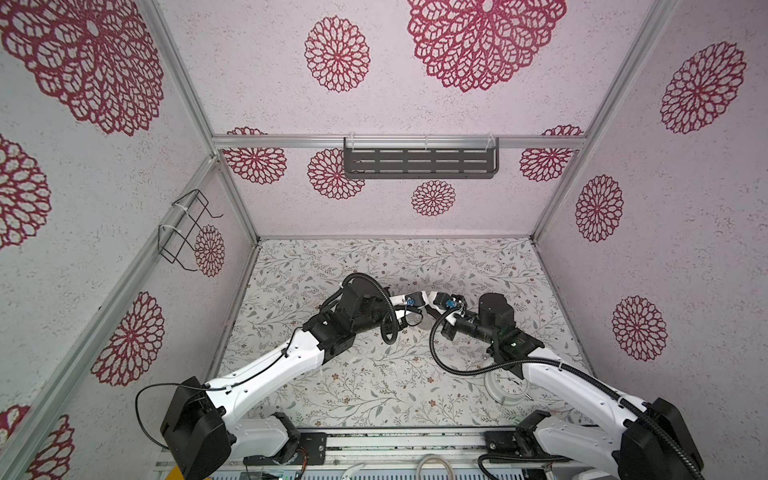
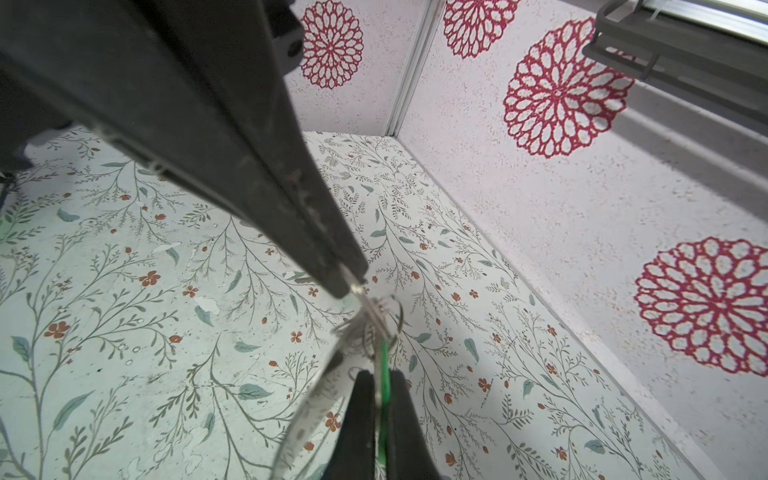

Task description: Remove the keys from the keyring

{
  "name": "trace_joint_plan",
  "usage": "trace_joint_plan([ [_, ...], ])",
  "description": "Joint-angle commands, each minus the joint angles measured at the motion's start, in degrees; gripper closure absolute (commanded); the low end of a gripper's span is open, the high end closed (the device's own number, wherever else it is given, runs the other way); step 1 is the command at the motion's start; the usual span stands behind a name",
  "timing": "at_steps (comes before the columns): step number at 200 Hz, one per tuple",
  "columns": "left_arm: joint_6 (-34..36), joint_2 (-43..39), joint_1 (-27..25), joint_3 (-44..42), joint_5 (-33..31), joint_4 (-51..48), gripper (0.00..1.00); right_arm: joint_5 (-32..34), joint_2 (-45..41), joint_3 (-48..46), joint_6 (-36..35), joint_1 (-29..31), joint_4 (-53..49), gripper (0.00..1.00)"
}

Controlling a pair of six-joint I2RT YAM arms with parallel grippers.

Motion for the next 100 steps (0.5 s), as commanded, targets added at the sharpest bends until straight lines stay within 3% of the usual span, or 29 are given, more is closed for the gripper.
trace_joint_plan([
  [1, -0.1, -1.6, 0.2, -1.0, -2.5, 4.4, 1.00, -2.0, -1.5, 0.6, 1.5, -0.1, -0.4, 1.00],
  [100, 0.1, -1.1, 0.2, -2.0, -10.3, 7.8, 1.00, -1.4, -5.1, 1.6, 0.6, -0.2, -6.4, 1.00],
])
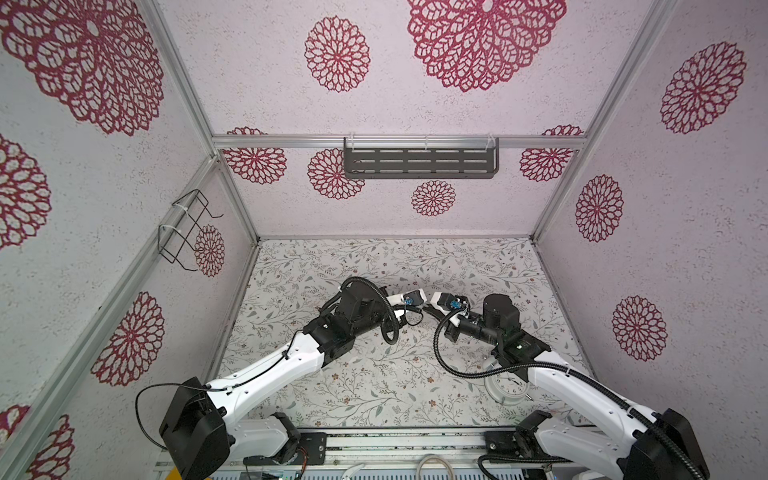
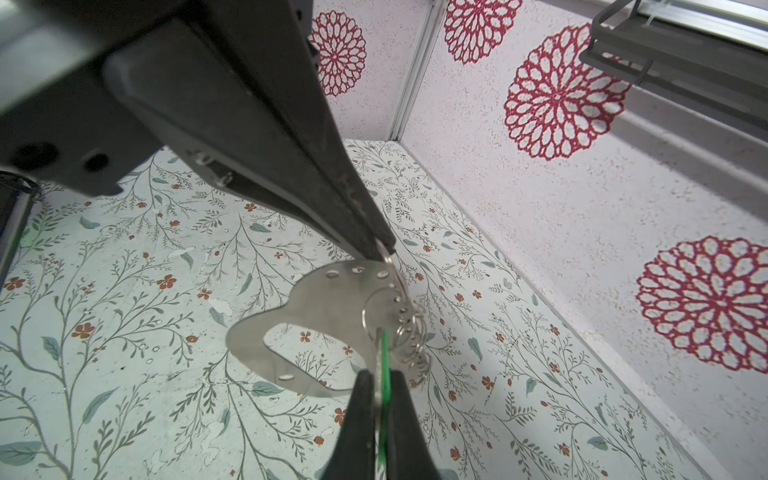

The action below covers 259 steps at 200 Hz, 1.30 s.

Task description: Remove the keys from the keyring

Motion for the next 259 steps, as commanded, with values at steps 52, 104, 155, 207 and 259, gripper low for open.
trace_joint_plan([
  [52, 0.1, -0.6, 0.4, 0.5, -6.3, 3.9, 1.00, 0.7, -3.3, 2.9, -2.1, -0.3, -6.5, 1.00],
  [104, 0.1, -0.6, 0.4, 0.6, -6.5, 2.7, 1.00, 2.5, -4.5, 3.8, -3.7, -0.5, -7.1, 1.00],
  [155, 0.1, -0.2, 0.2, 0.9, -6.0, 1.4, 1.00, 2.6, -5.3, 4.4, -4.1, -0.5, -4.7, 1.00],
  [207, -0.7, -0.6, 0.1, 1.0, -5.8, 1.5, 1.00, 2.4, -4.6, 5.3, -4.2, -0.5, -7.0, 1.00],
  [259, -2.2, -2.1, 0.1, 0.0, -1.7, 5.7, 1.00, 1.9, 0.7, 4.6, 2.6, -0.5, -3.1, 1.00],
])
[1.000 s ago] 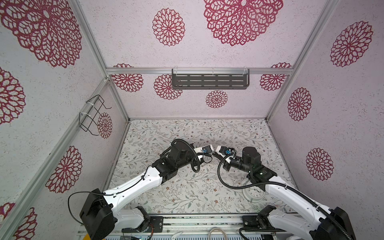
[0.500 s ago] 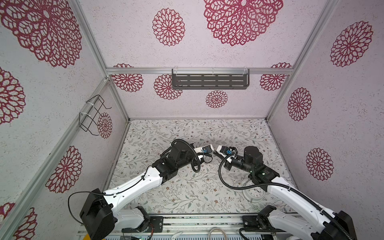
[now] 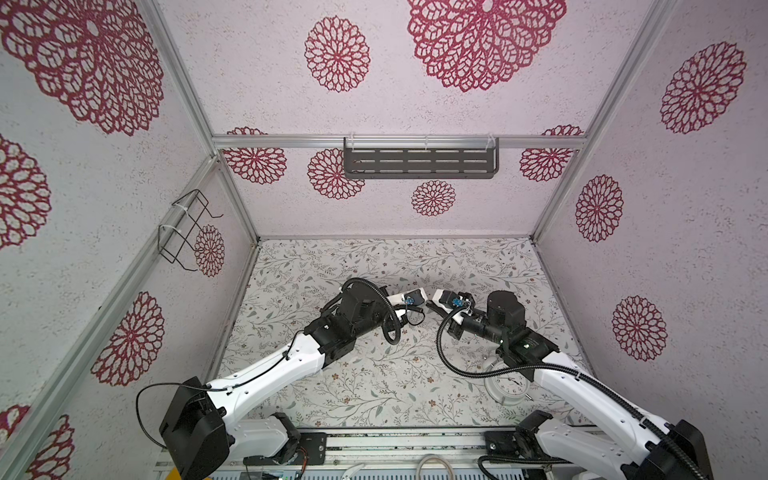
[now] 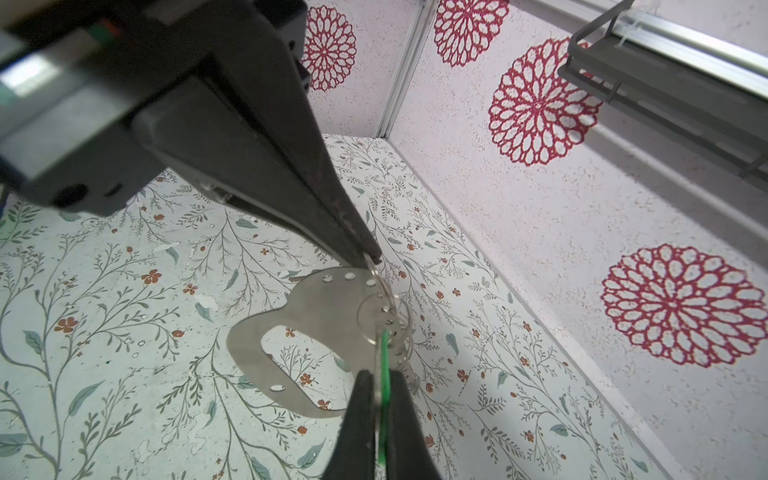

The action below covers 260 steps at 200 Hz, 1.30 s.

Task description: Remove the keys from the keyring

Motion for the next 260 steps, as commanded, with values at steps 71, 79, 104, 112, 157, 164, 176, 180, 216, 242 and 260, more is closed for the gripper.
trace_joint_plan([
  [71, -2.6, -1.0, 0.6, -0.8, -1.3, 9.2, 1.00, -1.8, 4.0, 0.4, 7.9, -0.2, 7.2, 1.00],
  [79, -2.7, -0.6, 0.5, -0.8, -2.5, 9.9, 1.00, -2.3, 3.9, 0.1, 8.6, -0.2, 7.9, 1.00],
  [104, -2.6, 0.5, -0.2, -0.9, -7.5, 11.9, 1.00, -3.0, 3.1, -0.9, 10.6, -0.2, 9.2, 1.00],
  [112, -2.8, 0.7, -0.3, -1.1, -9.2, 12.9, 1.00, -3.3, 2.6, -1.6, 11.4, -0.2, 10.1, 1.00],
  [157, -3.0, 2.1, -0.3, -0.3, -12.8, 14.0, 1.00, -4.3, 0.9, -2.7, 13.4, -0.2, 10.0, 1.00],
  [164, -3.1, 2.3, -0.3, -0.2, -13.0, 14.0, 1.00, -4.4, 0.8, -2.6, 13.5, -0.2, 9.7, 1.00],
  [176, -3.1, 2.4, -0.3, -0.2, -13.5, 14.0, 1.00, -4.5, 0.5, -2.4, 13.5, -0.2, 9.0, 1.00],
  [180, -3.1, 2.4, -0.3, -0.2, -13.6, 14.2, 1.00, -4.4, 0.4, -2.4, 13.5, -0.3, 8.9, 1.00],
  [216, -2.7, 2.3, -0.3, -0.2, -14.2, 13.5, 1.00, -4.2, -0.9, -2.6, 13.4, -1.4, 8.0, 1.00],
  [242, -2.6, 2.0, -0.3, -0.3, -14.3, 12.9, 1.00, -4.4, -2.3, -2.3, 13.0, -2.8, 7.3, 1.00],
  [260, -2.4, 1.8, -0.2, -0.5, -13.7, 12.4, 1.00, -4.4, -3.1, -1.8, 11.9, -3.4, 6.0, 1.00],
])
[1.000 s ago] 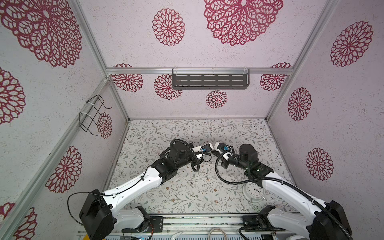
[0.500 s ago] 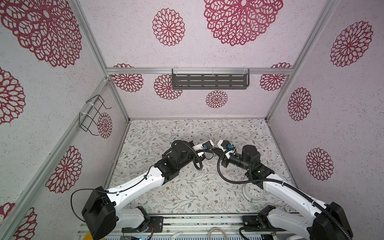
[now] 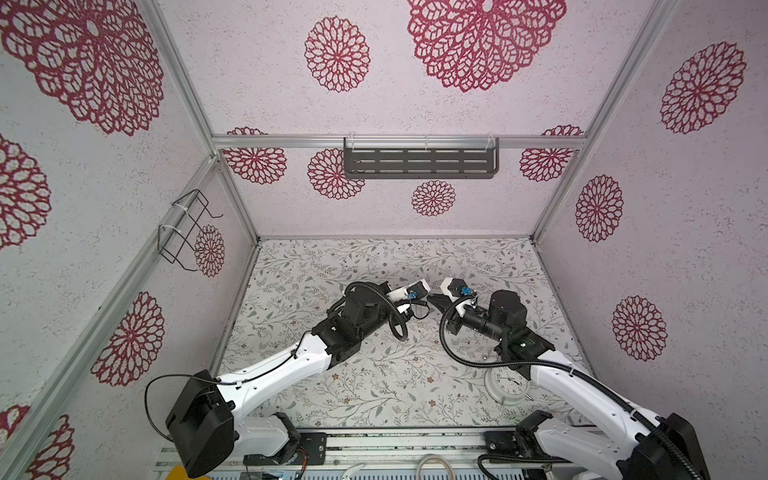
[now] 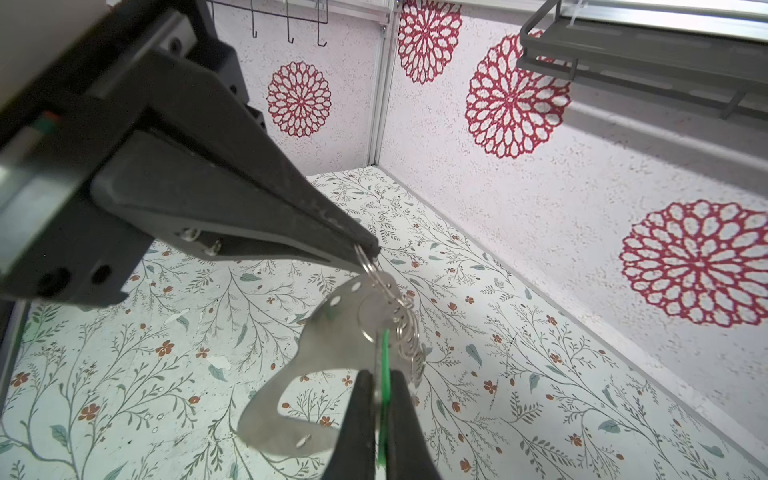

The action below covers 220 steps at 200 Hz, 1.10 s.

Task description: Remove the keys from the keyring

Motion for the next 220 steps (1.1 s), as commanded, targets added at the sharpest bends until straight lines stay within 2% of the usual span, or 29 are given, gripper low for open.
trace_joint_plan([
  [1, 0.2, -0.5, 1.7, 0.2, -6.1, 2.7, 1.00, -2.6, -3.1, 0.7, -0.9, -1.0, -3.1, 1.00],
  [78, -0.9, -0.4, 1.8, 0.5, -3.1, -0.6, 1.00, -3.1, -4.6, 1.8, -3.2, -1.5, -3.0, 1.00],
  [118, -1.6, -0.9, 1.8, 0.6, -4.4, 0.9, 1.00, -4.4, -3.4, 0.6, 0.0, -1.6, -2.5, 1.00],
  [160, -3.1, -0.9, 1.8, 1.3, -4.7, 2.7, 1.00, -5.9, -0.8, -4.0, 7.1, -1.2, 4.9, 1.00],
  [220, -3.9, 0.6, 1.7, 2.1, -4.4, 4.0, 1.00, -7.6, 2.7, -2.7, 8.8, 0.0, 6.4, 1.00],
])
